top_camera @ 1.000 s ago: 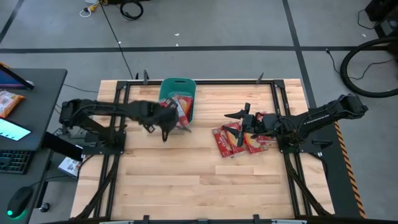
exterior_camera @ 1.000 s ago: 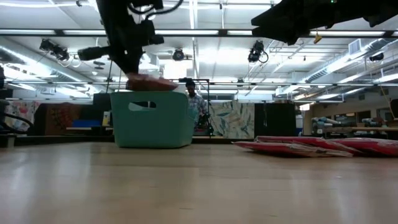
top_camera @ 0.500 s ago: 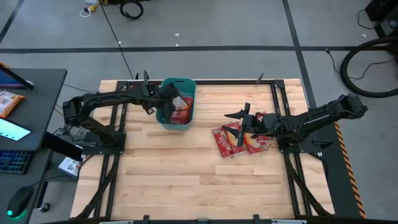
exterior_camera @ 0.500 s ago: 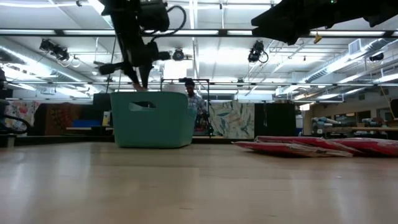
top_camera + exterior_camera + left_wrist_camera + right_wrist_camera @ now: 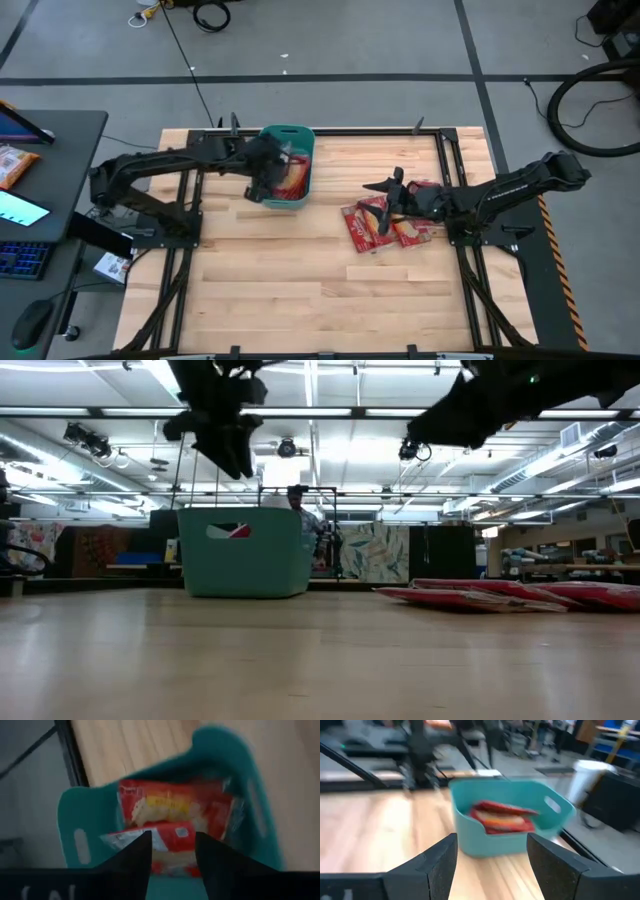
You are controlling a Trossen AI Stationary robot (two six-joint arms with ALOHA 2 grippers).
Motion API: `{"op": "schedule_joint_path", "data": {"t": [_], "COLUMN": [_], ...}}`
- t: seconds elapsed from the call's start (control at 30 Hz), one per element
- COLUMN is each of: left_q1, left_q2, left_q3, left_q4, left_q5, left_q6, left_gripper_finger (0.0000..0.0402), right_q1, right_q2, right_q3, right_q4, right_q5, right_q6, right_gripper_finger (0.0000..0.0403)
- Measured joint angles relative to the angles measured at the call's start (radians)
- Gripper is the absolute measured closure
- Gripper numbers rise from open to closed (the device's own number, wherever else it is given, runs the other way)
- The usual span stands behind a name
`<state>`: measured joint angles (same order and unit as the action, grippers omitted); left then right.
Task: Sort popcorn bags into baskets
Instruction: Put the red popcorn bag into the green bin
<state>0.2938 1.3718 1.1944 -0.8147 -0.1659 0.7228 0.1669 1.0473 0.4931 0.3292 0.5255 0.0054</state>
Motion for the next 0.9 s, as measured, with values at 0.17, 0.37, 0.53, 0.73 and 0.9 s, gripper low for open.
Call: {"op": "schedule_joint_path", "data": {"t": [0.17, 0.37, 0.53, 0.73, 0.9], "left_q1": [-0.022, -0.030, -0.043, -0.056, -0.065], "left_q2": [-0.134, -0.322, -0.460, -0.568, -0.618], "left_q3": [-0.085, -0.251, -0.377, -0.506, -0.615], "left_q4": [0.052, 0.203, 0.319, 0.477, 0.639], "left_q5": [0.008, 0.013, 0.016, 0.011, 0.009], "left_q6": [-0.109, -0.291, -0.495, -0.676, -0.694], "left_gripper_finger": [0.0283, 0.0310, 0.0317, 0.0317, 0.0317], "right_q1": [0.000, 0.000, -0.001, -0.001, -0.012], "right_q2": [0.091, 0.225, 0.325, 0.413, 0.474], "right_q3": [0.043, 0.119, 0.179, 0.257, 0.347], "right_q4": [-0.014, -0.058, -0.061, -0.191, -0.371], "right_q5": [0.035, 0.006, -0.022, -0.006, 0.047], "right_q6": [0.002, 0.002, 0.015, 0.103, 0.183], "right_gripper_finger": [0.0160, 0.0160, 0.0160, 0.0160, 0.0160]}}
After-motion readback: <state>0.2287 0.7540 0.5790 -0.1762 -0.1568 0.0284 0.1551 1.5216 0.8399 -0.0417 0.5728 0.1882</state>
